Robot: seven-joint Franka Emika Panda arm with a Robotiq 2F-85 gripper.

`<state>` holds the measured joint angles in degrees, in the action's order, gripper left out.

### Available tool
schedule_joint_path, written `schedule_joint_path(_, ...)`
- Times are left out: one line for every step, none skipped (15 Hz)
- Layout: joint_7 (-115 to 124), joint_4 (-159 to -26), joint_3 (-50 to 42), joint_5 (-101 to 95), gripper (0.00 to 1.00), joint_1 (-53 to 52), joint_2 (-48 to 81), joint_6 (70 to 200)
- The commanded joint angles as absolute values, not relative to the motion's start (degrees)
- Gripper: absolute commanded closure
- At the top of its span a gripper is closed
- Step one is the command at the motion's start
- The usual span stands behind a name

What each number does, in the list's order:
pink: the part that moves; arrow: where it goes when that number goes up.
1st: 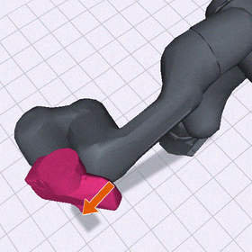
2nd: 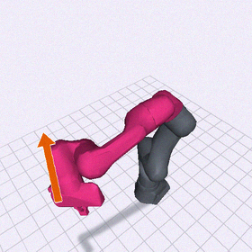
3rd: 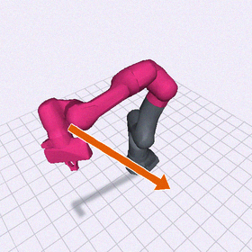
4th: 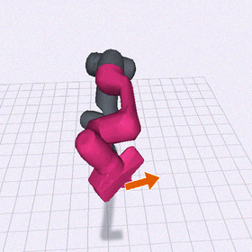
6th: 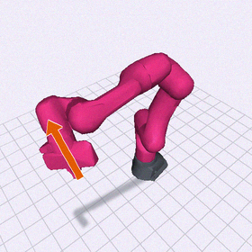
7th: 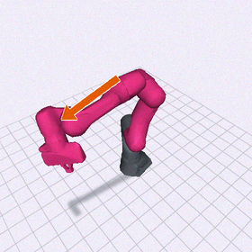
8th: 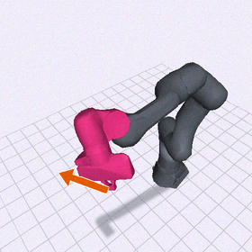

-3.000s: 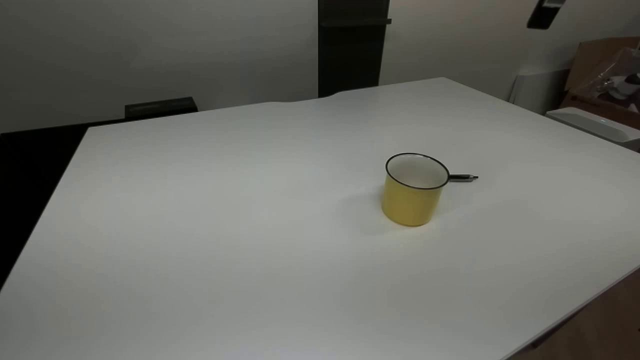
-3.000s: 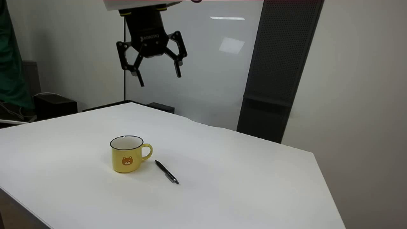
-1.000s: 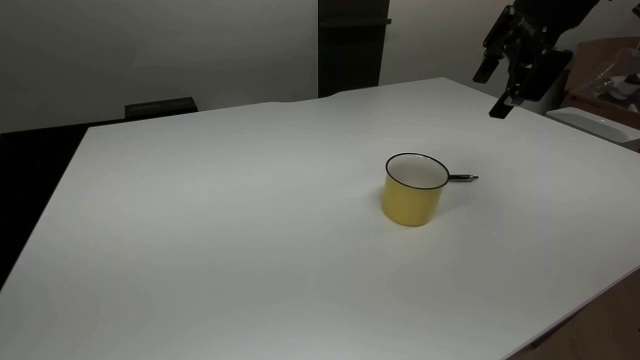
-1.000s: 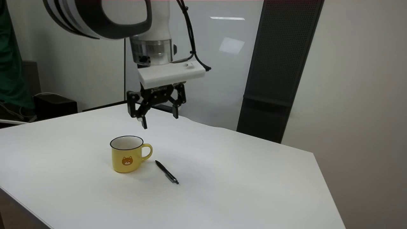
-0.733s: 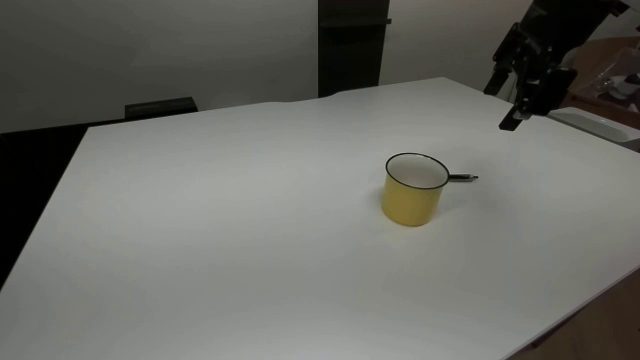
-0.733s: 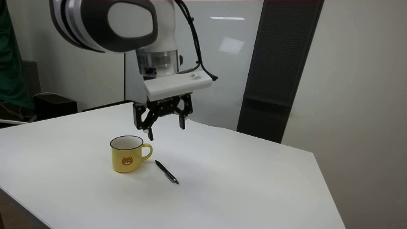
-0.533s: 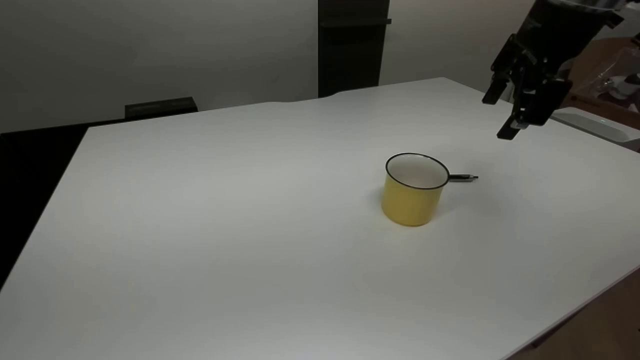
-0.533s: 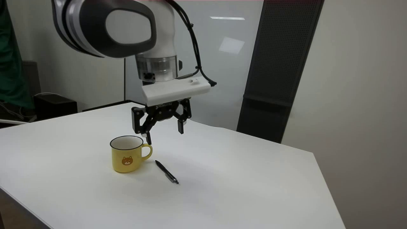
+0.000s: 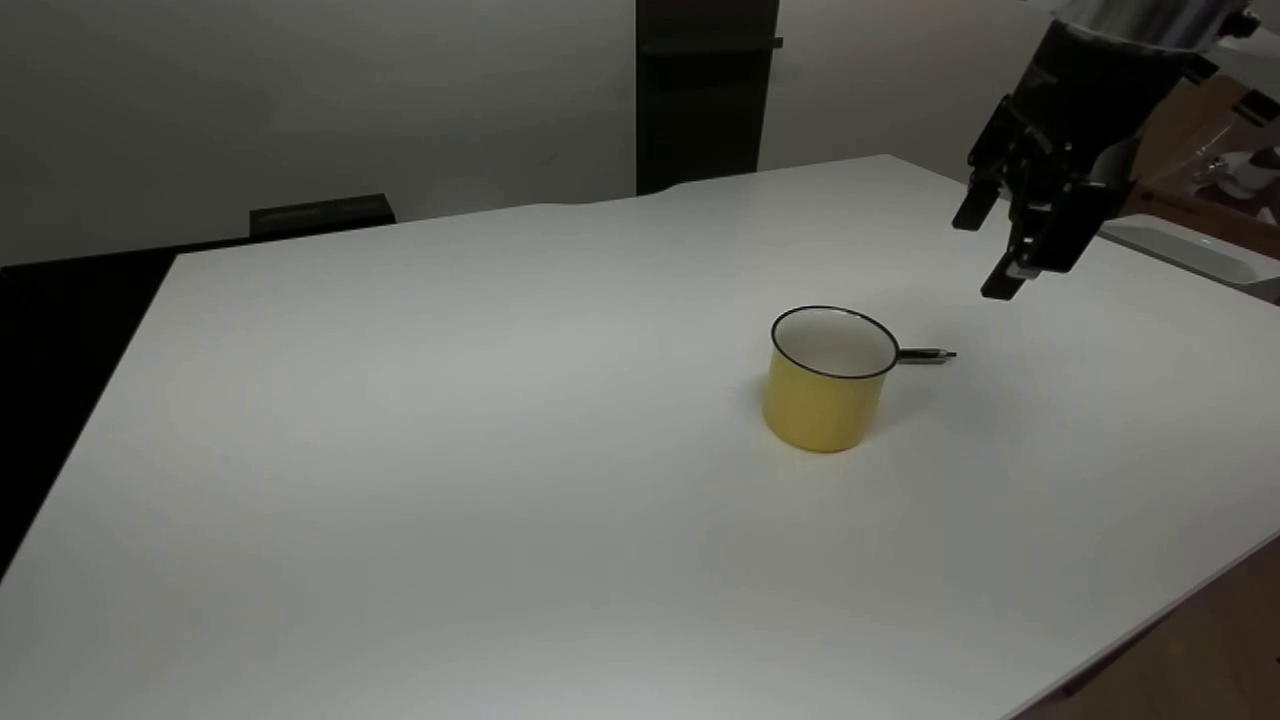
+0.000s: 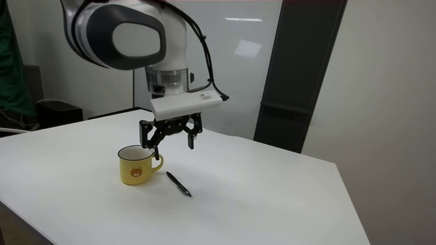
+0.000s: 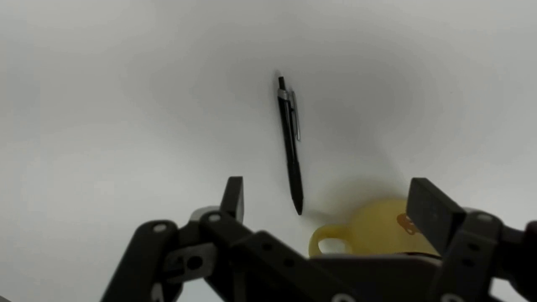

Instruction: Put the pen in the yellow cup

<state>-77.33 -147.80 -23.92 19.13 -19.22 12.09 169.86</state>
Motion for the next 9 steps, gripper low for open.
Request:
schedule_joint_path(-79.5,-144.3,-22.2,21.3,0.0,-16.3,16.5,167.8)
schedule_joint_path(-80.5,-143.0,-21.4,21.7,0.0,-15.3,18.3,167.5)
schedule_joint_path(-81.1,-141.9,-20.7,22.1,0.0,-14.3,19.7,167.1)
schedule_joint_path(-81.7,-140.4,-20.1,22.1,0.0,-13.4,21.6,167.2)
schedule_joint_path(-82.2,-139.0,-19.4,21.8,0.0,-12.5,23.2,167.0)
schedule_joint_path(-82.6,-137.5,-18.8,21.6,0.0,-11.6,24.9,167.2)
schedule_joint_path(-83.2,-135.9,-18.0,21.4,0.0,-10.8,26.7,167.4)
schedule_joint_path(-76.5,-135.0,-11.9,11.8,0.0,-3.4,27.0,168.0)
schedule_joint_path(-76.0,-133.5,-10.8,9.6,0.0,-2.2,28.4,167.9)
